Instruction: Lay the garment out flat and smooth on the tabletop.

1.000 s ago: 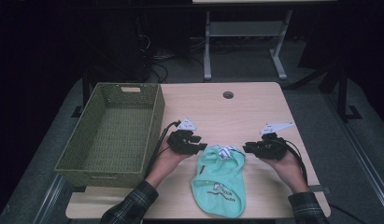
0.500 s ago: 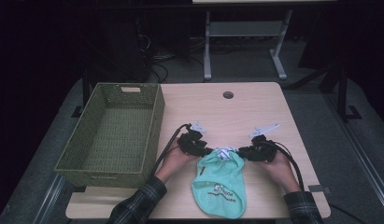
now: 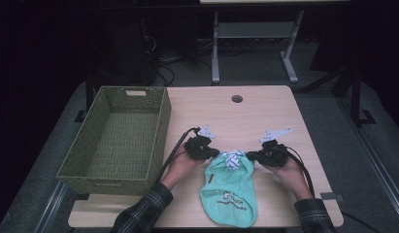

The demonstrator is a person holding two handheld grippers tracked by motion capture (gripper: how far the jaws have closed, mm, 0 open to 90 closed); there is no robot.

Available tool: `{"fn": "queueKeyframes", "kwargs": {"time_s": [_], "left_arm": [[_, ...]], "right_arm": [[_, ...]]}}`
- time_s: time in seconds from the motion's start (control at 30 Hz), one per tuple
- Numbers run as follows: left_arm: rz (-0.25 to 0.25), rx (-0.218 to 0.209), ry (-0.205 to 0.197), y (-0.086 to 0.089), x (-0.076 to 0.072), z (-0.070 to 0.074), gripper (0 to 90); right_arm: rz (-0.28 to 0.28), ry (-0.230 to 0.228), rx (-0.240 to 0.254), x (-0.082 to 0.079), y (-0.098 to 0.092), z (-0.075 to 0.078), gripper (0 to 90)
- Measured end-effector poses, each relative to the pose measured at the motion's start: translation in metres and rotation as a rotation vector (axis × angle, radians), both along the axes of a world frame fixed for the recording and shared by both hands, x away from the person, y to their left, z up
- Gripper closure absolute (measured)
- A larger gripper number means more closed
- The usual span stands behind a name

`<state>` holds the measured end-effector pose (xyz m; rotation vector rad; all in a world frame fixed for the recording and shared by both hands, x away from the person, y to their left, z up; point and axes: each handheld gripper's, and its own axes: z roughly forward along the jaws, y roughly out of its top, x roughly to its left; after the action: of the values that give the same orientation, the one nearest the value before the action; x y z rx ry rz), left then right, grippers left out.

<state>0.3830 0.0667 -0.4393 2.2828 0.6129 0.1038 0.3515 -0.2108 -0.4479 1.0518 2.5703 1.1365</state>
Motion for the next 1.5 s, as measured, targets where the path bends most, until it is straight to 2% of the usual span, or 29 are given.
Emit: {"fn": "queueKeyframes", "kwargs": {"time_s": [0.07,0.1,0.27,0.37,0.43,0.53,0.6,0.7,0.87,0.97,1.17,1.23,1.3,1.43,1.5], "left_arm": [[0.021,-0.027,-0.031,0.003,0.001,0.011,89.1],[0.03,-0.04,-0.045,0.005,0.002,0.016,89.1],[0.067,-0.062,-0.14,0.009,0.008,0.043,89.0],[0.095,-0.066,-0.171,0.011,0.016,0.05,89.0],[0.119,-0.077,-0.179,0.01,0.023,0.048,89.0],[0.138,-0.054,-0.172,0.006,0.034,0.036,88.9],[0.155,-0.046,-0.153,0.004,0.042,0.024,88.8],[0.172,-0.035,-0.134,0.003,0.05,0.011,88.4],[0.174,0.002,-0.126,-0.002,0.056,-0.006,86.3],[0.182,0.006,-0.115,-0.001,0.057,-0.008,78.2],[0.217,-0.053,-0.092,0.004,0.056,0.002,58.5],[0.222,-0.065,-0.08,0.007,0.058,0.004,56.2],[0.224,-0.053,-0.067,0.007,0.06,0.003,52.9],[0.227,-0.044,-0.022,0.006,0.064,-0.007,49.5],[0.216,-0.034,-0.011,0.004,0.065,-0.012,48.8]], "right_arm": [[-0.001,-0.031,0.018,0.001,-0.002,0.006,87.3],[-0.009,-0.023,0.021,0.001,-0.001,0.01,87.3],[-0.017,-0.113,0.045,0.008,-0.001,0.035,87.3],[-0.037,-0.149,0.052,0.02,-0.002,0.042,87.2],[-0.045,-0.137,0.057,0.031,-0.002,0.039,87.3],[-0.069,-0.122,0.043,0.044,0.001,0.032,87.3],[-0.083,-0.121,0.031,0.051,0.003,0.024,87.4],[-0.102,-0.088,0.007,0.06,0.006,0.01,87.3],[-0.117,-0.043,-0.023,0.069,0.008,-0.01,86.7],[-0.122,-0.024,-0.013,0.071,0.008,-0.014,81.9],[-0.138,-0.025,0.049,0.067,0.0,-0.002,71.3],[-0.138,-0.027,0.072,0.066,-0.002,0.002,68.1],[-0.135,-0.022,0.084,0.066,-0.001,0.003,65.0],[-0.126,0.0,0.078,0.069,0.004,-0.004,59.3],[-0.123,0.028,0.08,0.071,0.006,-0.008,58.2]]}}
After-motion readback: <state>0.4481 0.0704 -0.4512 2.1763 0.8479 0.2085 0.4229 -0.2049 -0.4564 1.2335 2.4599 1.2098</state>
